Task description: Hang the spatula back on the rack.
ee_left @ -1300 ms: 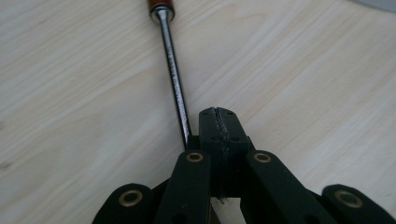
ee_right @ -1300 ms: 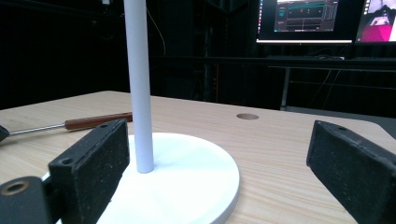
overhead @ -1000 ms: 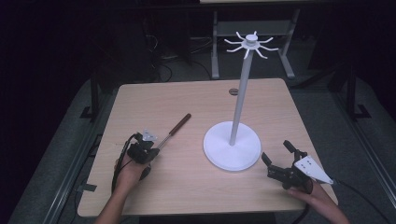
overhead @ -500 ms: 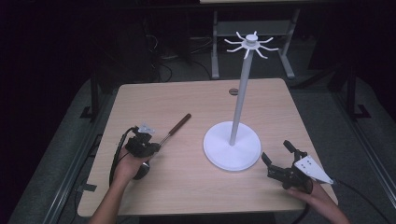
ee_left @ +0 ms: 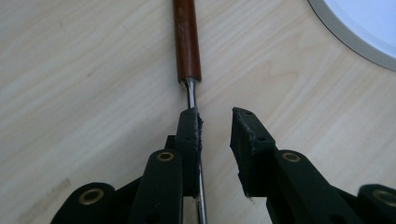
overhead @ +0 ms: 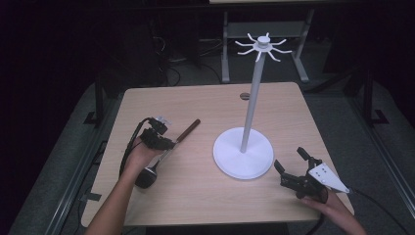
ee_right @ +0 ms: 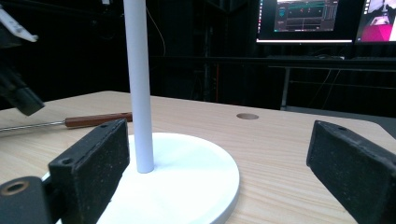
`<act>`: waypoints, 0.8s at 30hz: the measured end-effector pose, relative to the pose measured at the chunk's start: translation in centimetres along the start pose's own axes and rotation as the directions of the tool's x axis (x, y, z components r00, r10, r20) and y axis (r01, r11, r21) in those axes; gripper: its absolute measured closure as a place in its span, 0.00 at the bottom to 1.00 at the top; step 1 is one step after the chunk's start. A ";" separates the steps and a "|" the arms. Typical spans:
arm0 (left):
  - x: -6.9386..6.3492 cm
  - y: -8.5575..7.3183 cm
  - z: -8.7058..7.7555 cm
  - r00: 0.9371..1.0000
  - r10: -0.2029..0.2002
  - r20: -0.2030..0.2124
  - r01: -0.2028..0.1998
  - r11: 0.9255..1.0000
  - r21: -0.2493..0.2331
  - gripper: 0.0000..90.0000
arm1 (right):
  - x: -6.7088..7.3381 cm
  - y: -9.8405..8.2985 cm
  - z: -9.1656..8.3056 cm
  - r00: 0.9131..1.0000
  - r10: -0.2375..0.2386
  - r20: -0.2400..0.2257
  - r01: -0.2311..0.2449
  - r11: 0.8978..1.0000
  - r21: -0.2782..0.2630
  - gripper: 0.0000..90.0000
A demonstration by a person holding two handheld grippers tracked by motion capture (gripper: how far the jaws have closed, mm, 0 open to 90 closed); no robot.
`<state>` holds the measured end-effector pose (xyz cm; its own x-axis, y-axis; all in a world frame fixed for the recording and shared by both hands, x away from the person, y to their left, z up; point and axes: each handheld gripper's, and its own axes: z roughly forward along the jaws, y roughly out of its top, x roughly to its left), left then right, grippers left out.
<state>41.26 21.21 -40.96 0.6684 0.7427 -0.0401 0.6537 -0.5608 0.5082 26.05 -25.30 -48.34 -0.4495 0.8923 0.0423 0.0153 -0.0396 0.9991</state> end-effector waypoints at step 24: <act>1.6 5.9 5.8 0.996 0.084 0.032 -0.089 0.967 0.237 0.73 | -0.1 0.0 0.0 1.000 0.008 -0.004 -0.008 1.000 -0.002 0.06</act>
<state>48.27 16.95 -43.03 0.7320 0.6809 -0.0248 0.6568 -0.6956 0.2911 26.08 -25.36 -48.35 -0.4531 0.8901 0.0498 0.0165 -0.0475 0.9987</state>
